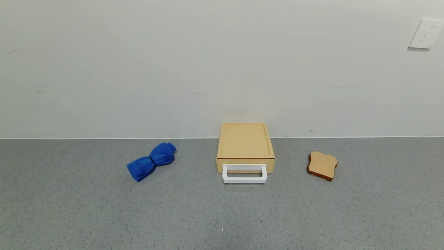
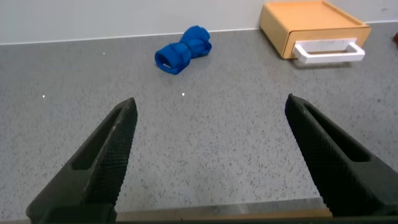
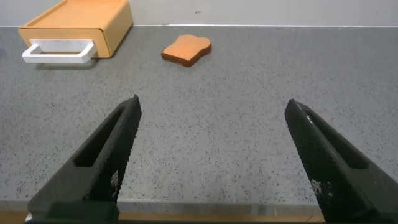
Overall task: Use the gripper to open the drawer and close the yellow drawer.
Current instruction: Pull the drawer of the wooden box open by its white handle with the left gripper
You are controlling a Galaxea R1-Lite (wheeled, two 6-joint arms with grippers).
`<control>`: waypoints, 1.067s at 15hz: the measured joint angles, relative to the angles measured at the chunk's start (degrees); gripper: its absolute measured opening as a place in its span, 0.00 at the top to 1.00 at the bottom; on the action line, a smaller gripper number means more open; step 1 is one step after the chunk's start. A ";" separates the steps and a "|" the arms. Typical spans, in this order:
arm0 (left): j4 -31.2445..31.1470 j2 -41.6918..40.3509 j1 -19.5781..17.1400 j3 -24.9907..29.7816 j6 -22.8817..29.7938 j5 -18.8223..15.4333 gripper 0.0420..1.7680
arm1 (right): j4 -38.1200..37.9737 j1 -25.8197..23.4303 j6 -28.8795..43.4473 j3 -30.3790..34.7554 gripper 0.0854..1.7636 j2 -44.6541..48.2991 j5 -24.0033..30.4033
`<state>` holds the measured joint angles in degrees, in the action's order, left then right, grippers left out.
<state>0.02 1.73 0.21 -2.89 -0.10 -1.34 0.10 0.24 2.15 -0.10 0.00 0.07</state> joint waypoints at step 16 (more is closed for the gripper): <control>0.05 2.51 0.00 -2.91 0.07 0.18 0.03 | -0.02 -0.02 0.00 0.00 0.04 0.00 -0.02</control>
<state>0.07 4.24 0.21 -5.80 -0.02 -1.16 0.07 0.22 2.15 -0.10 0.00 0.05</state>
